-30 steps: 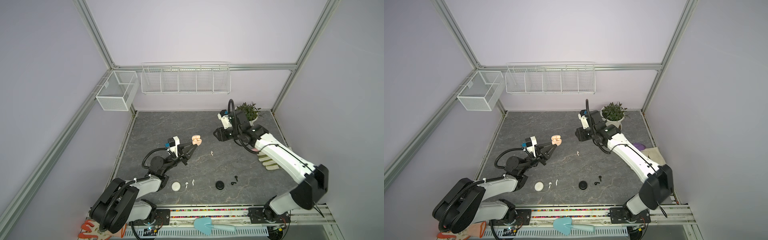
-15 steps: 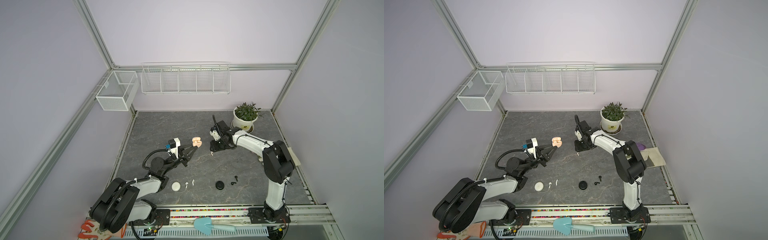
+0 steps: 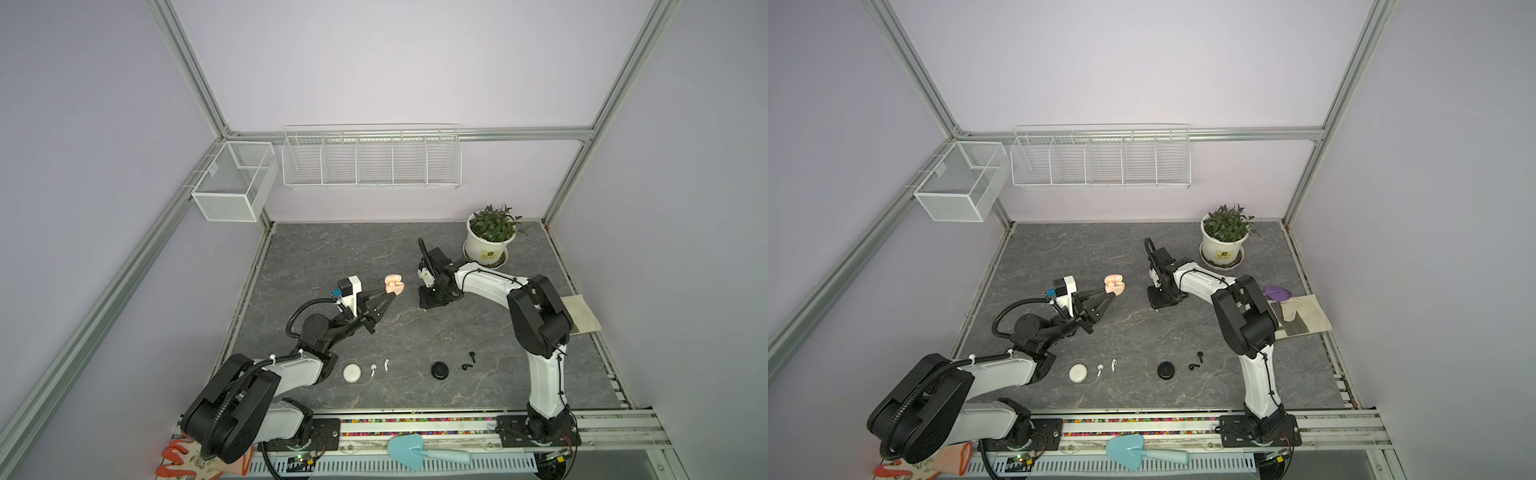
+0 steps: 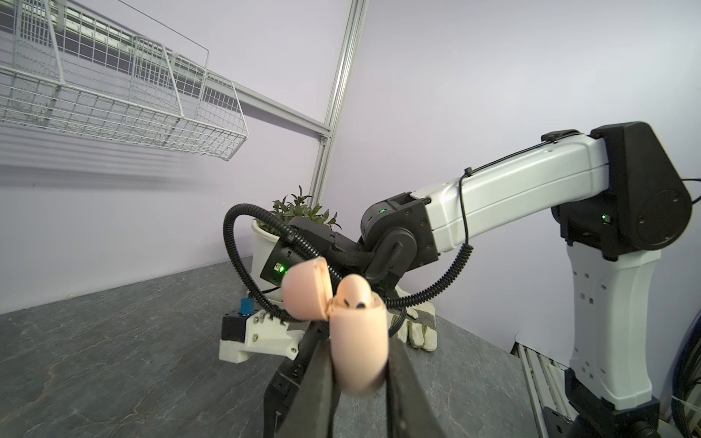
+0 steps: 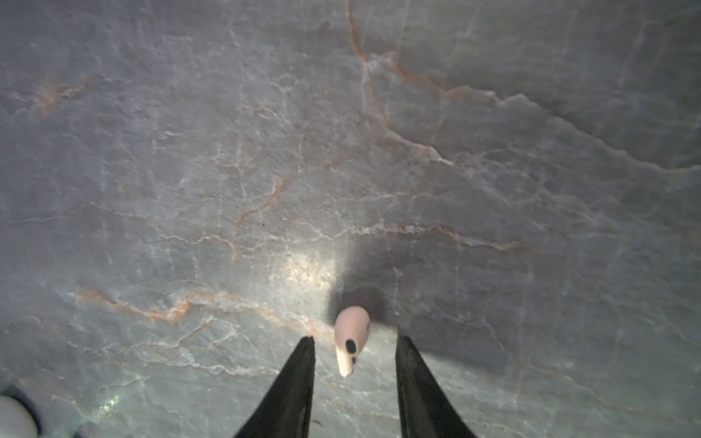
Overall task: Insert wireless bluetooth earbuds into charging case
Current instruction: Pick up the wireless bluetooth earbud from the center of the table.
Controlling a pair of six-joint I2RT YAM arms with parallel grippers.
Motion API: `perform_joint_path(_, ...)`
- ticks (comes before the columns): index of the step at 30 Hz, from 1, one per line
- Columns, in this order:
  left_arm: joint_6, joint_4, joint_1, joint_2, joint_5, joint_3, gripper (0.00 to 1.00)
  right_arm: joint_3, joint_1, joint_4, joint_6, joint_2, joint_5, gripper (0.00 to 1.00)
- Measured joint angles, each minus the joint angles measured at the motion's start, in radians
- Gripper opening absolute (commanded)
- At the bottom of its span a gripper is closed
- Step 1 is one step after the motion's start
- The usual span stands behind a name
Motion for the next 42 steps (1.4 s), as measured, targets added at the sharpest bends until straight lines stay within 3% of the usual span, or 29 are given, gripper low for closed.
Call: perform_joint_path(42, 0.0, 0.0, 0.003, 0.0, -0.008, -0.005, 0.0, 0.035, 0.044, 0.005, 0.042, 0.032, 0.074, 0.22)
